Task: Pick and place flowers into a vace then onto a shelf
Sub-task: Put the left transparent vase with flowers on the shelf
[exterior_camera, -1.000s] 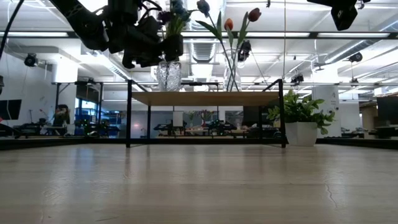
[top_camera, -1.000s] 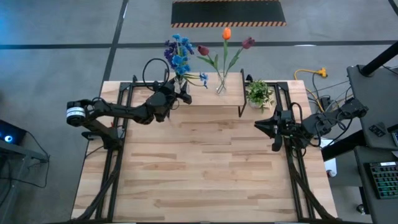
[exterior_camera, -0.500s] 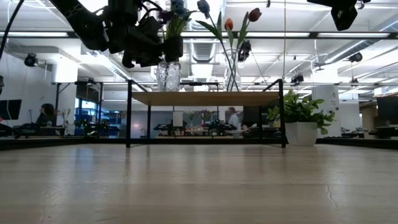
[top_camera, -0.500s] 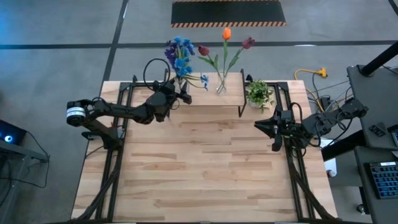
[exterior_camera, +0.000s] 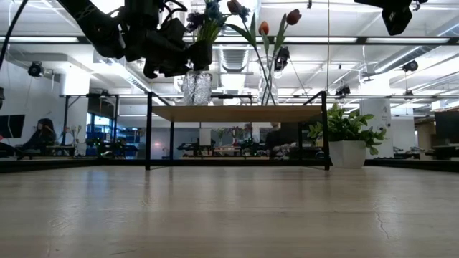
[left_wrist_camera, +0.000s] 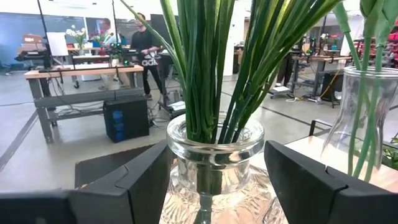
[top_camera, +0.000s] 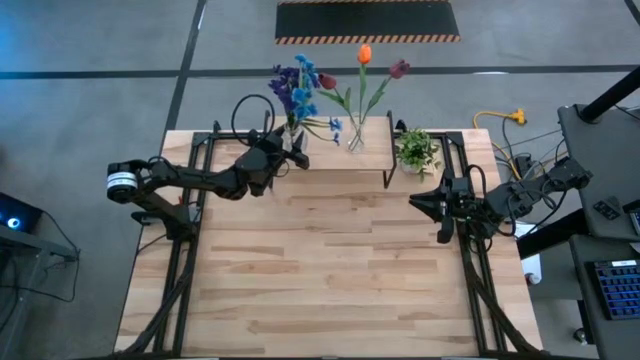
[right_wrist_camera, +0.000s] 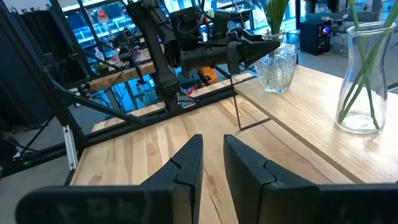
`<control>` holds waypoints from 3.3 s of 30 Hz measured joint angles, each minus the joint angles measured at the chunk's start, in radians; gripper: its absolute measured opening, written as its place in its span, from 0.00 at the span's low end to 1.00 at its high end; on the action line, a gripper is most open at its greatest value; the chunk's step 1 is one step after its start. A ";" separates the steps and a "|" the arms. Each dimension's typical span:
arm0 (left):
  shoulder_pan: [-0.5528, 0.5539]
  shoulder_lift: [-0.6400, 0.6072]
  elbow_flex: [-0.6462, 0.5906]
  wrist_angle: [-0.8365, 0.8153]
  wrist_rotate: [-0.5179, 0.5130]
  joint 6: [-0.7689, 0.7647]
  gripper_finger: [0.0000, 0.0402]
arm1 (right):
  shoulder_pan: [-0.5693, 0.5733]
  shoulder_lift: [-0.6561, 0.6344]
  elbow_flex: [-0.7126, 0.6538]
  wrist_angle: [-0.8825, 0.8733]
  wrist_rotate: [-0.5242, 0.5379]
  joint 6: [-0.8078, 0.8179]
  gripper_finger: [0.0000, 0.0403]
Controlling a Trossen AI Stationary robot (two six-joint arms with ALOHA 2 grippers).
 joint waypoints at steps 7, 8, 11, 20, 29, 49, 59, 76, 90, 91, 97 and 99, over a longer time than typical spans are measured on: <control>-0.002 0.000 0.001 -0.024 -0.018 0.003 0.60 | 0.000 0.000 0.000 0.000 0.000 0.002 0.14; -0.002 0.000 0.001 -0.024 -0.018 0.003 0.60 | 0.000 0.000 0.000 0.000 0.000 0.002 0.14; -0.002 0.000 0.000 -0.025 -0.018 0.003 0.60 | 0.000 0.000 0.000 0.000 0.000 0.001 0.14; -0.003 -0.001 0.000 -0.026 -0.019 0.021 0.60 | 0.000 0.000 0.000 0.000 0.000 0.001 0.14; -0.003 -0.001 0.000 -0.031 -0.019 0.028 0.66 | 0.000 0.000 0.000 0.000 0.000 -0.002 0.14; -0.032 -0.043 0.003 -0.037 -0.020 0.104 0.80 | 0.000 0.000 0.000 -0.002 0.000 -0.002 0.14; -0.033 -0.055 0.003 -0.054 -0.025 0.105 0.80 | 0.000 0.000 0.000 -0.022 0.000 -0.001 0.14; -0.038 -0.056 0.006 -0.055 -0.137 0.106 0.80 | 0.000 0.000 0.000 -0.025 0.000 -0.001 0.14; -0.038 -0.056 0.006 -0.078 -0.168 0.106 0.80 | 0.000 0.000 0.000 -0.039 0.000 0.002 0.14; -0.038 -0.056 0.006 -0.079 -0.180 0.106 0.80 | 0.000 0.000 0.000 -0.039 0.000 0.002 0.14; -0.038 -0.057 0.006 -0.086 -0.185 0.105 0.80 | 0.000 0.000 0.000 -0.039 0.000 0.002 0.14; -0.039 -0.057 0.006 -0.087 -0.180 0.105 0.80 | 0.000 0.000 0.000 -0.039 0.000 0.002 0.14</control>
